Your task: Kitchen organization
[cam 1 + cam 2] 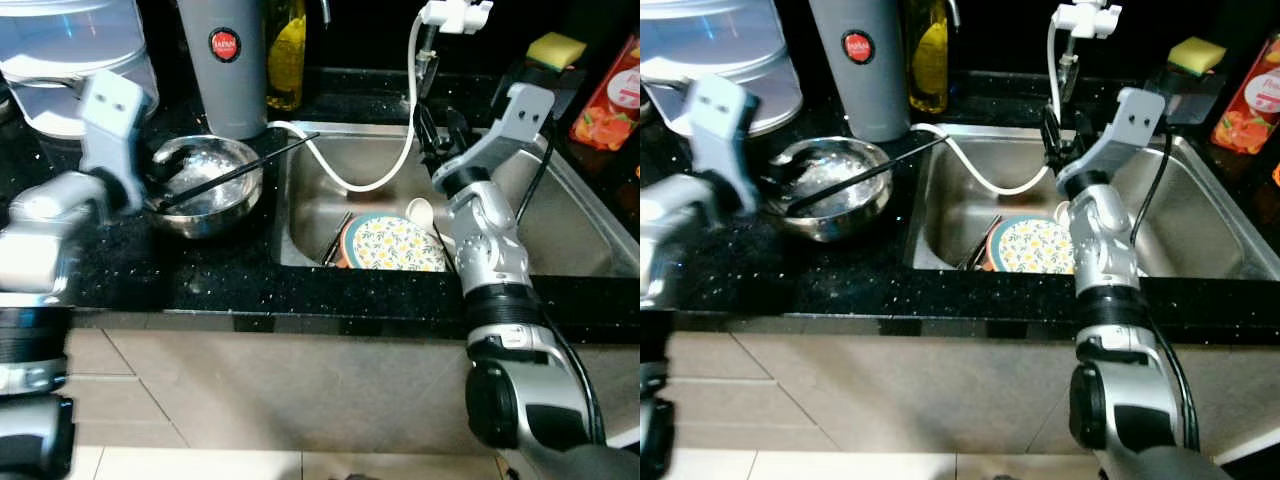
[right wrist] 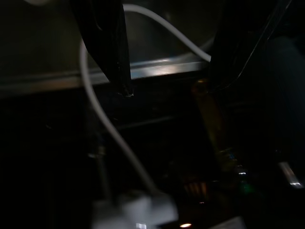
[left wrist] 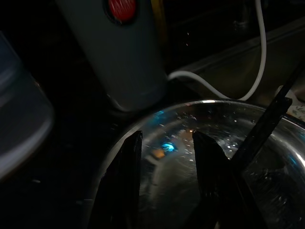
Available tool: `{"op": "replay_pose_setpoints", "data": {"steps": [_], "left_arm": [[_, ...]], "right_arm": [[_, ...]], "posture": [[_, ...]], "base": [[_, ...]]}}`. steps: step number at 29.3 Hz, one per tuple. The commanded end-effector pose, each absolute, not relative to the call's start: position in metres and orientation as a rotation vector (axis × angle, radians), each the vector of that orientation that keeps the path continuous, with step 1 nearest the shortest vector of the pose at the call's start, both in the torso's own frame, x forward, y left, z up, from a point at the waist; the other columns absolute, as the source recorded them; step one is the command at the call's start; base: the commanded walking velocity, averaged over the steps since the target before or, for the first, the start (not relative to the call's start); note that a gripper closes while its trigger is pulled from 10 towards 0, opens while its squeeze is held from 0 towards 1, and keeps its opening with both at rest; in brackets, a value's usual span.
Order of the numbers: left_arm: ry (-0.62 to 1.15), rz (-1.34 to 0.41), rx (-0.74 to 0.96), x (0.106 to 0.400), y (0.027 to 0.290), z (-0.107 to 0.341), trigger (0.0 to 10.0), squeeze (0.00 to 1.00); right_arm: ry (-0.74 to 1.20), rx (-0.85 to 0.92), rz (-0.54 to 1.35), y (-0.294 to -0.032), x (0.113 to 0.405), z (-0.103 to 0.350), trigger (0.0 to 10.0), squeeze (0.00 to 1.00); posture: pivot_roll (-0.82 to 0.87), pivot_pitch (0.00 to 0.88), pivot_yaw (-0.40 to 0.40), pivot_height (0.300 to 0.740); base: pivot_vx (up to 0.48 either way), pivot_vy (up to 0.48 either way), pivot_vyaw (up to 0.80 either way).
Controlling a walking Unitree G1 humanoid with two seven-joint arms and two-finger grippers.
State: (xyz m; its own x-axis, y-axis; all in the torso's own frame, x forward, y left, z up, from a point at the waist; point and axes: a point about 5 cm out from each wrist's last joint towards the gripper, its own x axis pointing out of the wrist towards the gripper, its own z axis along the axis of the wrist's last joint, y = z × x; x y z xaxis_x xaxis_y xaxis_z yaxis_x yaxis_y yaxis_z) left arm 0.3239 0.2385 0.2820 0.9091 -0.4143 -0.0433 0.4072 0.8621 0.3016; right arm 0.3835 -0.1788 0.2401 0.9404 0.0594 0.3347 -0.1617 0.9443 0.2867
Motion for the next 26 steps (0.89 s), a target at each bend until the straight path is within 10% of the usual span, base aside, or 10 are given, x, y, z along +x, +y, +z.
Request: {"op": "replay_pose_setpoints", "data": {"steps": [1,4,5,14,15,26], "left_arm": [[-0.032,-0.512,0.359,0.315,0.239,0.296,10.0,0.0],[-0.031,-0.537,0.37,0.312,0.241,0.299,10.0,0.12],[-0.026,-0.555,0.374,0.311,0.242,0.301,10.0,1.0],[0.164,-0.553,0.352,0.329,0.276,0.276,10.0,1.0],[0.181,-0.527,0.345,0.336,0.279,0.273,10.0,0.0],[0.276,-0.5,0.369,0.365,0.275,0.253,10.0,0.0]], "right_arm": [[-0.33,0.316,0.114,-0.179,0.382,0.242,10.0,0.0],[-0.33,0.315,0.114,-0.178,0.382,0.242,10.0,0.0],[-0.329,0.315,0.114,-0.178,0.382,0.242,10.0,0.0],[-0.31,0.317,0.14,-0.168,0.383,0.239,10.0,0.0],[-0.309,0.318,0.142,-0.168,0.383,0.24,10.0,0.0],[-0.303,0.32,0.133,-0.169,0.38,0.239,10.0,0.0]], "posture": [[0.17,0.0,-0.004,0.74],[0.17,0.0,-0.004,0.74],[0.17,0.0,-0.004,0.74],[0.18,0.0,-0.017,0.74],[0.18,0.0,-0.018,0.74],[0.16,0.0,-0.011,0.74]], "base": [[0.0,0.0,0.0],[0.0,0.0,0.0],[0.0,0.0,0.0],[0.0,0.0,0.0],[0.0,0.0,0.0],[0.0,0.0,0.0]]}}
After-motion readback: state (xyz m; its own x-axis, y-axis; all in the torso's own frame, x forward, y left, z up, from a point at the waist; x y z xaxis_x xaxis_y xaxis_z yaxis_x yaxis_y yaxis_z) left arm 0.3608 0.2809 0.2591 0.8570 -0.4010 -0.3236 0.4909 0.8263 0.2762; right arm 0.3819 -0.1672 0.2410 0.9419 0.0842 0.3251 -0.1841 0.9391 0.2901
